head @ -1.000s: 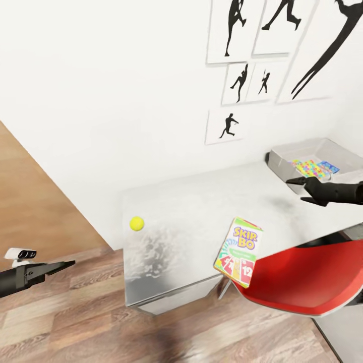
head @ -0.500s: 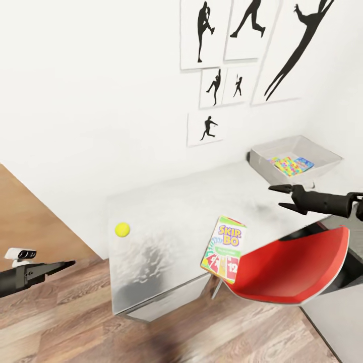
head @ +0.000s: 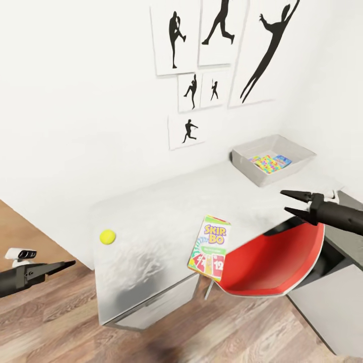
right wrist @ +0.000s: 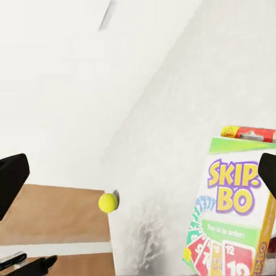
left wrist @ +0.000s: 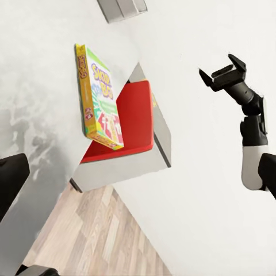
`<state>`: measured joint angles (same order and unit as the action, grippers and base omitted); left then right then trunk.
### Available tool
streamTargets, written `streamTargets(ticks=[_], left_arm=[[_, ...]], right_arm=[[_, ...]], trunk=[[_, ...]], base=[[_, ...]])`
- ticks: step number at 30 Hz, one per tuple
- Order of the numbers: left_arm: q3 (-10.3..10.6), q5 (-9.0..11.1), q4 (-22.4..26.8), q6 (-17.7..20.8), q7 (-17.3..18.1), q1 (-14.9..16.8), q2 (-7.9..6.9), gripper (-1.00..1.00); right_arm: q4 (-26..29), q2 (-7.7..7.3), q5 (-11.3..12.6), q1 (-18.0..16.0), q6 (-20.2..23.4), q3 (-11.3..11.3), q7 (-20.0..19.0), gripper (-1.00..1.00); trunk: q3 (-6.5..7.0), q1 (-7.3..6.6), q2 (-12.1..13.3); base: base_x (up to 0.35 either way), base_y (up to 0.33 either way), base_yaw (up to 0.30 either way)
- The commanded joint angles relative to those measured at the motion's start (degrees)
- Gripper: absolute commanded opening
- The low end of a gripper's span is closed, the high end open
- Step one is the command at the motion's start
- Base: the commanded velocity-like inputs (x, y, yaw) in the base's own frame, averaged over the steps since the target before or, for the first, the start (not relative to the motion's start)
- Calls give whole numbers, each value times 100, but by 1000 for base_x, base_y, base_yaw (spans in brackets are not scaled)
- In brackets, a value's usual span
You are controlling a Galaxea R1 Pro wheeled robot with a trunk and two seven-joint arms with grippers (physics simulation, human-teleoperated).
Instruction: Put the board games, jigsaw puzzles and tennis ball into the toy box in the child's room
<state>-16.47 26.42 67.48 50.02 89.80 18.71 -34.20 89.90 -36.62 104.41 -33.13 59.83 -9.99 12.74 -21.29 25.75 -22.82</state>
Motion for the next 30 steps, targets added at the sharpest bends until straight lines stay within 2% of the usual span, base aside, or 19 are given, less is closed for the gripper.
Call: streamTargets(ticks=[1, 5, 6, 9, 13, 17, 23, 28, 30], left_arm=[[1, 0, 2, 61, 20, 1, -2, 100], [2, 0, 2, 61, 20, 1, -4, 100], [3, -1, 2, 61, 20, 1, -2, 100], [3, -2, 2, 61, 20, 1, 0, 100], [3, -4, 2, 61, 20, 1, 1, 100], [3, -5, 2, 61, 20, 1, 1, 100], [3, -6, 2, 61, 20, 1, 1, 100], [3, -6, 2, 61, 20, 1, 1, 100], [3, -6, 2, 61, 20, 1, 1, 100]], right_arm=[[22, 1, 59, 59, 17, -67, -50, 100], [67, 4, 67, 280, 17, -264, -524, 100], [78, 4, 65, 368, 17, -340, -749, 100], [88, 1, 60, 463, 17, -450, -1037, 100], [95, -5, 56, 543, 17, -647, -1311, 100], [97, -11, 54, 641, 17, -801, -1396, 100], [98, -18, 64, 995, 17, -1302, -1520, 100], [95, -29, 35, 1426, 17, -1792, -1934, 100], [93, -33, 23, 1509, 17, -1890, -2021, 100]], trunk=[[-2, 4, -10], [28, 4, -10], [35, 4, -10], [57, 4, -10], [87, 4, -10], [116, 4, -10], [160, 4, -10], [197, 4, -10], [212, 4, -10]], base=[[0, 0, -196], [0, 0, -196], [0, 0, -192], [0, 0, -190], [0, 0, -188], [0, 0, -187], [0, 0, -187], [0, 0, -193], [0, 0, -196]])
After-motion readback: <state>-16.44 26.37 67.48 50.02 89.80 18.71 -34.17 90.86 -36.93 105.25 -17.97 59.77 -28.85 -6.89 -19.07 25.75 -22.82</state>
